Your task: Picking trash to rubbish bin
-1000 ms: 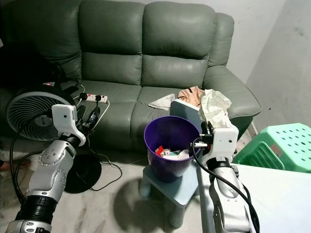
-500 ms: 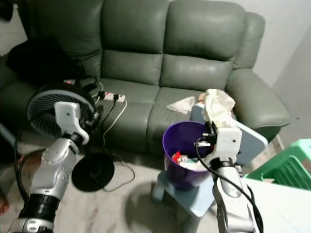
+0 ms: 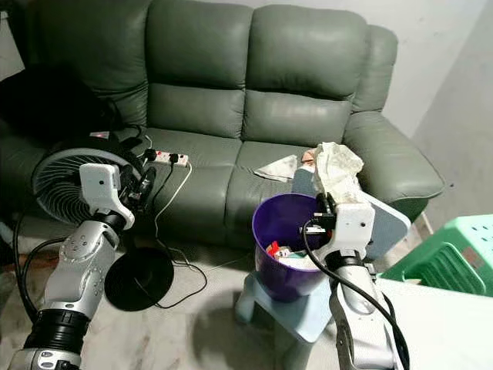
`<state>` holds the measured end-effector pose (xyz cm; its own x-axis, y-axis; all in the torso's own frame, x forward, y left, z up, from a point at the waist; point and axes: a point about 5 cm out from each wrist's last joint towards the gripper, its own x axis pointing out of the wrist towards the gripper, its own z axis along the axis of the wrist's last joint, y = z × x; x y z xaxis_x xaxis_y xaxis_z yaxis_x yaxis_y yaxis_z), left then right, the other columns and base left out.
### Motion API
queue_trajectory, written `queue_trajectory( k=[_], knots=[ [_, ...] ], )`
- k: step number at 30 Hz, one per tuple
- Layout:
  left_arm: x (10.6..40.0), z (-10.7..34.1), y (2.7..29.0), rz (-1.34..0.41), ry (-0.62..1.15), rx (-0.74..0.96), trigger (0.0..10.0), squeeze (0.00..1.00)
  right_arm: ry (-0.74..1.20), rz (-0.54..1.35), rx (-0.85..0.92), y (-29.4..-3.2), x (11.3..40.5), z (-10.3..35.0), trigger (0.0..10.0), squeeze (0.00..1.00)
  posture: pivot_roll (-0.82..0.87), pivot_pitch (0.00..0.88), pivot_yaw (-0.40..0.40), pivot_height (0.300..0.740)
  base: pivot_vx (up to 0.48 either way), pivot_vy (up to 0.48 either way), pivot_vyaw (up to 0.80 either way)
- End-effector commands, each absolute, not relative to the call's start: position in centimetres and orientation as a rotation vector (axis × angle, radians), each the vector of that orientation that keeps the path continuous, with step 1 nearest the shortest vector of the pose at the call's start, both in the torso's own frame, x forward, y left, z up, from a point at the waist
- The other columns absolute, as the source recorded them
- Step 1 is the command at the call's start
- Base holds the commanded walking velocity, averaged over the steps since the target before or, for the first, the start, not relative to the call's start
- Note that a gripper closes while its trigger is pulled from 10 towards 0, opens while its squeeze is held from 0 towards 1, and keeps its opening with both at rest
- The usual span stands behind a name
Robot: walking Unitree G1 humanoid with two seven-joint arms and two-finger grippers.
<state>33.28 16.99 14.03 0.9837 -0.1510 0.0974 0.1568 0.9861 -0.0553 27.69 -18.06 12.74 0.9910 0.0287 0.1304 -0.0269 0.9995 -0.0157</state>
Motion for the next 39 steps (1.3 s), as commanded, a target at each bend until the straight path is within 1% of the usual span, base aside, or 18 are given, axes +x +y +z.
queue_trajectory(
  k=[1,11,22,39],
  knots=[
    [33.3,14.4,16.9,-0.162,-0.103,-0.05,10.0,0.0,-0.145,0.032,-0.019,-18.2,27.8,13.3,10.0,0.0,-0.04,0.0,-0.05,0.74,0.0,0.0,0.0],
    [33.1,14.2,16.6,-0.167,-0.105,-0.048,10.0,0.0,-0.141,0.039,-0.031,-18.2,27.9,13.3,10.0,0.0,-0.04,0.0,-0.052,0.74,0.0,0.0,0.0],
    [32.8,14.1,15.8,-0.211,-0.103,-0.044,10.0,0.0,-0.141,0.069,-0.076,-18.4,28.4,13.6,10.0,0.0,-0.04,0.0,-0.057,0.74,0.0,0.0,0.0],
    [32.9,14.2,15.4,-0.245,-0.097,-0.057,10.0,0.0,-0.135,0.078,-0.064,-18.0,28.2,13.3,10.0,0.0,-0.04,0.0,-0.05,0.74,0.0,0.0,0.0]
  ],
)
